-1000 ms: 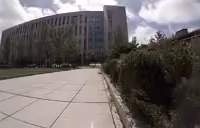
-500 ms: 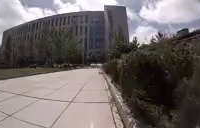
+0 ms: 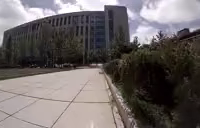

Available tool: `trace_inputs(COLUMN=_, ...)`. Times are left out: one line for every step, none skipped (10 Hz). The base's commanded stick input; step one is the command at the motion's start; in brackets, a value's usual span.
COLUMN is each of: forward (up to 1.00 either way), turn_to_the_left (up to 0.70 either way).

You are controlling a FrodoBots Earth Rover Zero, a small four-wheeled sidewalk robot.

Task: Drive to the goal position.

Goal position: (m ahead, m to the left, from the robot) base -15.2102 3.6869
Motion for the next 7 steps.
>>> trace_inputs(forward=0.00, turn_to_the_left=0.70)
trace_inputs(forward=0.00, turn_to_the_left=0.70)
trace_inputs(forward=0.00, turn_to_the_left=0.70)
trace_inputs(forward=0.00, turn_to_the_left=0.70)
trace_inputs(forward=0.00, turn_to_the_left=0.70)
trace_inputs(forward=0.00, turn_to_the_left=0.70)
trace_inputs(forward=0.00, turn_to_the_left=0.70)
